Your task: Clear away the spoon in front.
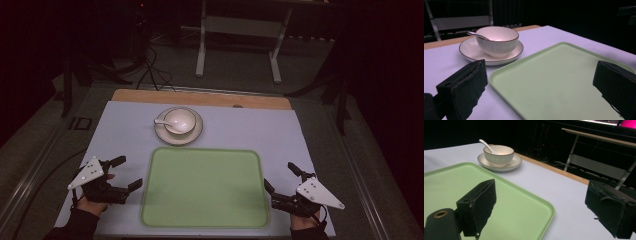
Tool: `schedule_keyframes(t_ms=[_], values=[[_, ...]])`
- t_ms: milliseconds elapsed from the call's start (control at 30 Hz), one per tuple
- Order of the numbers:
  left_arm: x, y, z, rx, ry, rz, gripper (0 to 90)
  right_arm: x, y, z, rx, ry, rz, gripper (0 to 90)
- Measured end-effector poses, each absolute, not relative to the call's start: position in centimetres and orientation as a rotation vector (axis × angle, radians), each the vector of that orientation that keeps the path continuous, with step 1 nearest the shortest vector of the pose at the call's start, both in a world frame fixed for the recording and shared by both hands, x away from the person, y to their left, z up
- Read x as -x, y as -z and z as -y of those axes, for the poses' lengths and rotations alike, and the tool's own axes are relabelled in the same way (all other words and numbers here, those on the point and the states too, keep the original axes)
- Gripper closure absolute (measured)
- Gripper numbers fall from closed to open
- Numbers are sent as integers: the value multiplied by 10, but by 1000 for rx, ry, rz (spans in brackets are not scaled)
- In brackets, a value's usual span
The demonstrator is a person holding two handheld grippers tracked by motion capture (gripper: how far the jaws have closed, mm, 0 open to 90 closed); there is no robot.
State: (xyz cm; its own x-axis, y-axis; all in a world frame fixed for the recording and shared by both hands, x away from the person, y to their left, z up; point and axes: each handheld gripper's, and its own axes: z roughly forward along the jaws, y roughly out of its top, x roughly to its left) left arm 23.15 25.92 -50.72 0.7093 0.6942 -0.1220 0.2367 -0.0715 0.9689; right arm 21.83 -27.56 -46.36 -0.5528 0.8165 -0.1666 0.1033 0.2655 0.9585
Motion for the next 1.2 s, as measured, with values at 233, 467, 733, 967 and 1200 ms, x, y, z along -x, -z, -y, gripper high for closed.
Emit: schedule_keyframes(t_ms=[233,467,733,967,1200], values=[[-227,495,-251,-1640,-394,-707,0,-216,464,273,-819,-1345,-1856,100],[-224,469,-239,-1656,-328,-624,0,-214,463,269,-805,-1349,-1851,100],[-242,447,-239,-1673,-348,-611,0,-213,462,267,-799,-1358,-1849,100],[-260,432,-238,-1695,-362,-617,0,-213,461,266,-793,-1367,-1846,100],[-286,428,-235,-1697,-361,-656,5,-213,461,265,-788,-1366,-1846,100]])
